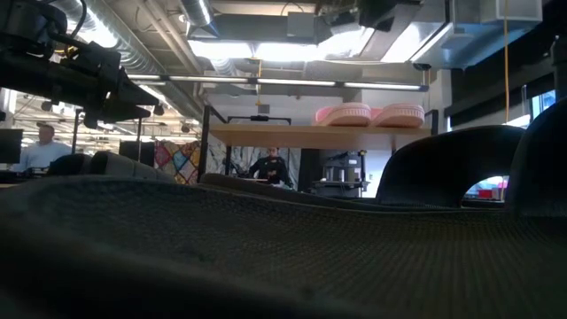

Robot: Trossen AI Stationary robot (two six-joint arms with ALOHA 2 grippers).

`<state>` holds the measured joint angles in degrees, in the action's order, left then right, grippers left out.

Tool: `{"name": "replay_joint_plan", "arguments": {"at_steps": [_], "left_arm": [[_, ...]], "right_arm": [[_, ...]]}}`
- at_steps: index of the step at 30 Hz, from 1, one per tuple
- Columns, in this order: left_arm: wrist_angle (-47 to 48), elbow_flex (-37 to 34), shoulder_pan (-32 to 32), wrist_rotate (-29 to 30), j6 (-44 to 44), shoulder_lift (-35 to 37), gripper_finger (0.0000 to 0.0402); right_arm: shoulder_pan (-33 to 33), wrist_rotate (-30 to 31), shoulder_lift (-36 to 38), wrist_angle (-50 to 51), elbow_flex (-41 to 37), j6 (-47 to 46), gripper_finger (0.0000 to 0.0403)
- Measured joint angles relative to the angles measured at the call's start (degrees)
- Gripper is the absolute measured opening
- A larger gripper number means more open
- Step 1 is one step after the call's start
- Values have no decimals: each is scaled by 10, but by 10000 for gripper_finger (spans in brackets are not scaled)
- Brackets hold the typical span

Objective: Pick and place slides into the shelf
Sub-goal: Put the bottom black slide under the shelf

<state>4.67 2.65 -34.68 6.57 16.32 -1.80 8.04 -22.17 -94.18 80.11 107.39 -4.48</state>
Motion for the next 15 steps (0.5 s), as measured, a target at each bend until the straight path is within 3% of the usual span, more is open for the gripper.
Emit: {"name": "replay_joint_plan", "arguments": {"at_steps": [10, 15], "left_arm": [[0, 0, 0, 0, 0, 0, 230], [0, 0, 0, 0, 1, 0, 230]], "right_arm": [[-108, 3, 27, -24, 0, -177, 234], [-201, 74, 30, -27, 0, -320, 234]]}}
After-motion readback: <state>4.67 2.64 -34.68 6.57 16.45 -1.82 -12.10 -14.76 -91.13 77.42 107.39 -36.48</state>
